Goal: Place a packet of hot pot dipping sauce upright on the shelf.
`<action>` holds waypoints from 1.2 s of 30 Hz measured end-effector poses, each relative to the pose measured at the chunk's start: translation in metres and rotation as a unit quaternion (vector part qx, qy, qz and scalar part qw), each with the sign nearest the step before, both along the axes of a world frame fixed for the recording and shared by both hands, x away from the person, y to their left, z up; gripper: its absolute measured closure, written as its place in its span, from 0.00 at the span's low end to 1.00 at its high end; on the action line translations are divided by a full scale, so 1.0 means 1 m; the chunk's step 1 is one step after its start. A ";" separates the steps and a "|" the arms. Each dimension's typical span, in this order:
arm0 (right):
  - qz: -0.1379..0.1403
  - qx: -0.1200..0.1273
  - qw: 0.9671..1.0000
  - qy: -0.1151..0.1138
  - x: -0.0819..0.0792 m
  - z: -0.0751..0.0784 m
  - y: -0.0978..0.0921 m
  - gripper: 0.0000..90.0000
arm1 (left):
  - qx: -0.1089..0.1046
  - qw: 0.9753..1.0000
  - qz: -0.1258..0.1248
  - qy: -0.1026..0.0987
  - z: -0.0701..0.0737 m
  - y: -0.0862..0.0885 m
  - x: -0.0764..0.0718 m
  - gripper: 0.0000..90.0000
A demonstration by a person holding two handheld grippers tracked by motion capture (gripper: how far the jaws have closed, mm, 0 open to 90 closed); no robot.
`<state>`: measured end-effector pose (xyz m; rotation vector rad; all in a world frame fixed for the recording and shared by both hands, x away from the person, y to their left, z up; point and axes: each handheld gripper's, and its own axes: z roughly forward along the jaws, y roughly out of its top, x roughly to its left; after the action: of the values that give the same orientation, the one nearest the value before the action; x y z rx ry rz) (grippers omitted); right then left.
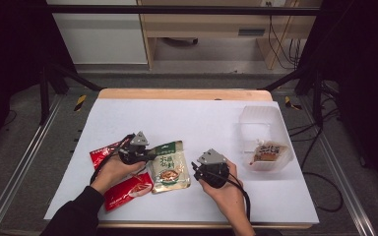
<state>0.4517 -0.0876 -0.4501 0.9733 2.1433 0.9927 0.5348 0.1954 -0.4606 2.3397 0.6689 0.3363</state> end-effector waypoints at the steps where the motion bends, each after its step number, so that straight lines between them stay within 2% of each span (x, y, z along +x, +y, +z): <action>1: 0.001 0.000 1.000 0.000 0.000 0.000 0.000 0.51 | 0.002 1.000 0.000 -0.001 0.000 0.000 0.000 0.88; 7: -0.002 0.001 1.000 -0.001 0.001 0.001 -0.003 0.50 | 0.002 1.000 0.006 -0.007 0.000 0.002 0.000 0.97; 16: -0.008 0.003 1.000 -0.001 0.001 0.001 -0.006 0.49 | 0.004 1.000 0.003 -0.016 0.004 0.003 -0.001 1.00; 17: -0.009 0.002 1.000 -0.001 0.001 0.001 -0.006 0.48 | -0.001 1.000 0.004 -0.018 0.004 0.003 -0.002 1.00; 21: -0.008 -0.002 1.000 -0.002 0.002 0.001 -0.007 0.44 | -0.004 1.000 0.003 -0.024 0.009 0.004 -0.003 1.00; 27: -0.005 -0.015 1.000 0.022 0.005 -0.002 -0.008 0.30 | -0.021 0.999 -0.004 -0.037 0.026 0.006 -0.008 1.00; 36: -0.004 -0.018 0.999 0.025 0.005 0.000 -0.010 0.26 | -0.038 0.997 -0.023 -0.065 0.051 0.004 -0.019 1.00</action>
<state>0.4563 -0.0977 -0.4503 0.9995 2.1891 0.9304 0.5156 0.1992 -0.4097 2.2359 0.5536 0.4317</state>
